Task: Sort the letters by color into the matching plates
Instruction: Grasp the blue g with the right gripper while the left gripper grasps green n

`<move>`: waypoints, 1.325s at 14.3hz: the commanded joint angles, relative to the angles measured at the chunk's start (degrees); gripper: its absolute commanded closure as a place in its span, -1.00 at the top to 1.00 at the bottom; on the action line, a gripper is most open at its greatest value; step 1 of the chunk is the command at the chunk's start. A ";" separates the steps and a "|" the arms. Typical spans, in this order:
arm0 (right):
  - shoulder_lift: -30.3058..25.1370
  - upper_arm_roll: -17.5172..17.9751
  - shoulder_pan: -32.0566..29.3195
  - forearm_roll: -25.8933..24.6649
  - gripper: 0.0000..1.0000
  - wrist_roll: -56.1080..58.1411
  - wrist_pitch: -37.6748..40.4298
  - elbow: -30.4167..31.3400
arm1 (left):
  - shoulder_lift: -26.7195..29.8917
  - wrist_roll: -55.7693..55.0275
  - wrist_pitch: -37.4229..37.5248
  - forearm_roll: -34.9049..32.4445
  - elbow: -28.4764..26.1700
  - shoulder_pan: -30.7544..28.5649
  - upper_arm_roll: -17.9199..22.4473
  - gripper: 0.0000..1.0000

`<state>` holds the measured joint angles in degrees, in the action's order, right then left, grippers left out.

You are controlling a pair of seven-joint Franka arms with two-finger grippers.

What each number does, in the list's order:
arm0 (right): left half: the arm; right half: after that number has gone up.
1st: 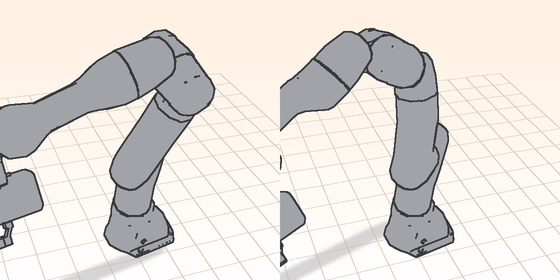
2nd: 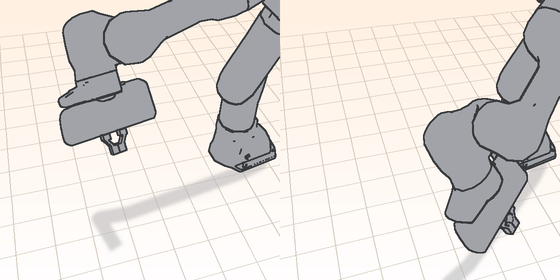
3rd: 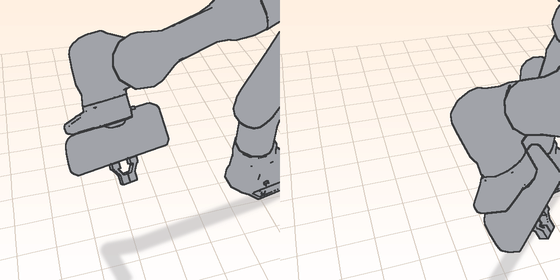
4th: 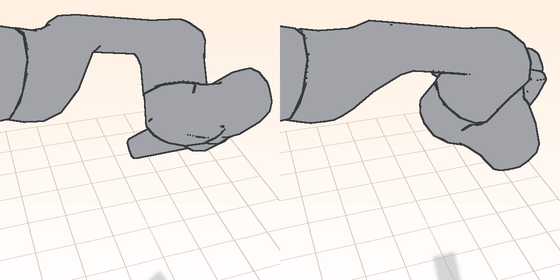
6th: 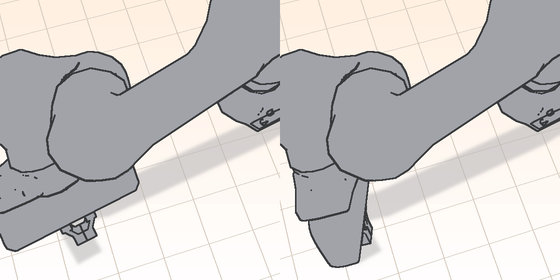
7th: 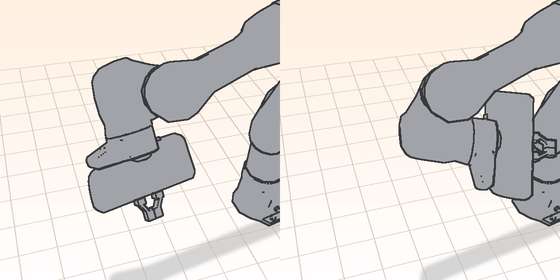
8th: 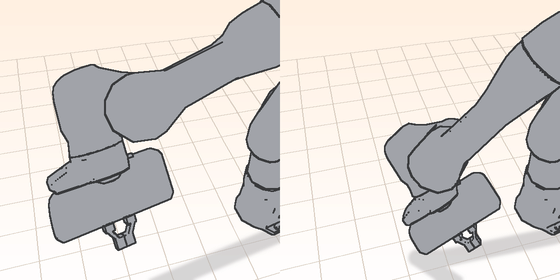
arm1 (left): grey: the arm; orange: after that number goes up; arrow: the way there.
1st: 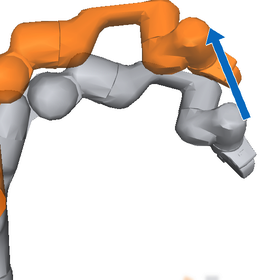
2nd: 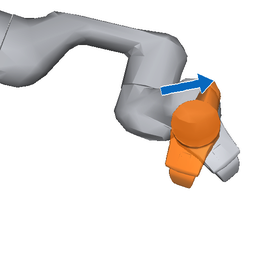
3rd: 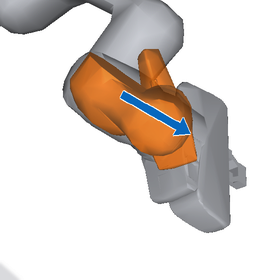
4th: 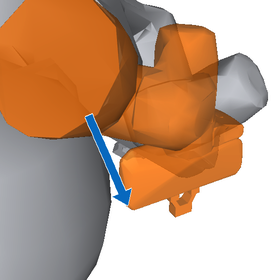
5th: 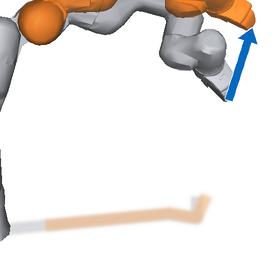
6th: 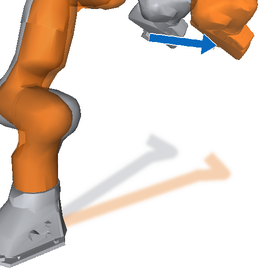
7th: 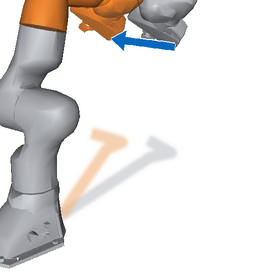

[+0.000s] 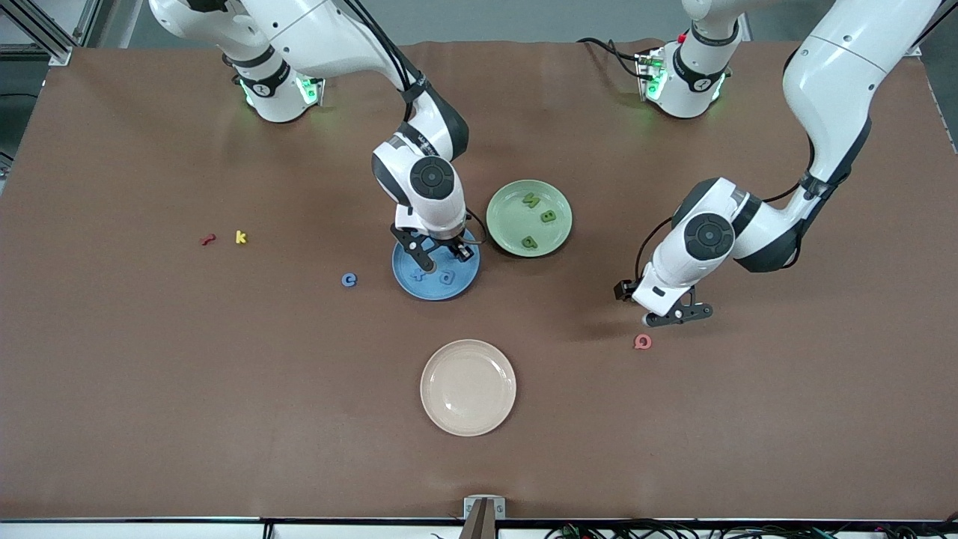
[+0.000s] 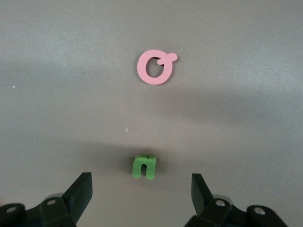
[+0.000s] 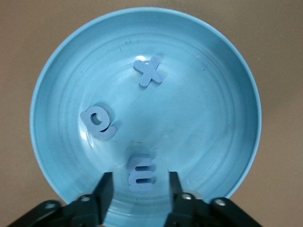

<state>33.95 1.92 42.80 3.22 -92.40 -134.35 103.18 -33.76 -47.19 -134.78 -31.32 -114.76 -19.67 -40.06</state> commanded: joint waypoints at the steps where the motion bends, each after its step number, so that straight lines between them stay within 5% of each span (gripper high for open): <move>1: 0.33 -0.33 0.35 -0.67 1.00 0.81 -0.21 -0.44 | -1.57 -0.71 -1.63 -3.30 -0.47 -0.19 -0.02 0.84; 10: -3.89 -0.69 -6.32 -0.76 1.00 36.38 4.19 1.75 | -3.42 -2.91 -3.48 -5.50 -0.73 -0.11 0.86 0.44; 19: -11.54 -0.95 -19.15 -1.46 1.00 61.79 -6.70 17.75 | -4.38 -3.00 -4.44 -6.29 -0.73 -0.19 1.04 0.09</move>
<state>25.11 0.09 26.65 2.85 -34.66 -138.36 116.24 -37.86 -48.80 -138.39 -35.95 -115.29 -19.66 -38.88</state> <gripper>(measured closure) 0.000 0.405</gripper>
